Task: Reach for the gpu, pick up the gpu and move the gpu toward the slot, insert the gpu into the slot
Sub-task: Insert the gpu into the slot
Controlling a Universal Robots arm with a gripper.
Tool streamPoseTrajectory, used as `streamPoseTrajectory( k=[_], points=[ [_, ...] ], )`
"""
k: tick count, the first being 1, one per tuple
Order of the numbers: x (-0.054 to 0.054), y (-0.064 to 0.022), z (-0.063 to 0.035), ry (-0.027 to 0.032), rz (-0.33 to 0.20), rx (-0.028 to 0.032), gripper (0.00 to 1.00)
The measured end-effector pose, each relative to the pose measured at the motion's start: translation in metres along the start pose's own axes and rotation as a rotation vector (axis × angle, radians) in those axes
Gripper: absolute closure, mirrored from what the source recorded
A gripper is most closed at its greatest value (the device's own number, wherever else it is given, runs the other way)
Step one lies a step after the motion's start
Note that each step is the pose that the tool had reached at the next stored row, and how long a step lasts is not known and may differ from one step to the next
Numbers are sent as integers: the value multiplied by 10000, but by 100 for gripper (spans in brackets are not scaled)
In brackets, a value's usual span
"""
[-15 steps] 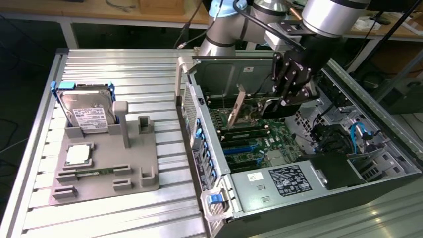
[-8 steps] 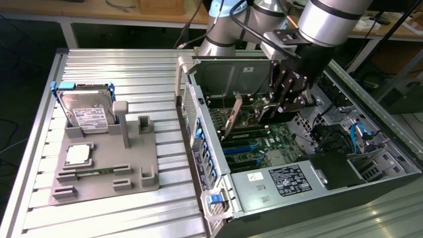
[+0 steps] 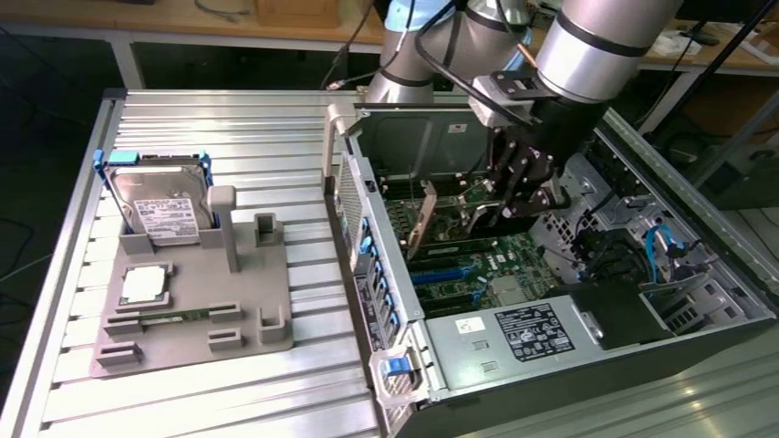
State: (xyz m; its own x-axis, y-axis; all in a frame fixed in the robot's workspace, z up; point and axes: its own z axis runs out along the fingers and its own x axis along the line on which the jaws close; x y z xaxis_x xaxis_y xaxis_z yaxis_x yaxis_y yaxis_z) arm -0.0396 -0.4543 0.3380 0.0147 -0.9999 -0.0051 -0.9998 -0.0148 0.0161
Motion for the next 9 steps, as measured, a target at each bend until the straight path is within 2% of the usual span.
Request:
streamPoseTrajectory(
  k=[7,9],
  points=[
    [29,85,141,-1,0,1,73],
    [30,86,147,0,0,-1,73]
  ],
)
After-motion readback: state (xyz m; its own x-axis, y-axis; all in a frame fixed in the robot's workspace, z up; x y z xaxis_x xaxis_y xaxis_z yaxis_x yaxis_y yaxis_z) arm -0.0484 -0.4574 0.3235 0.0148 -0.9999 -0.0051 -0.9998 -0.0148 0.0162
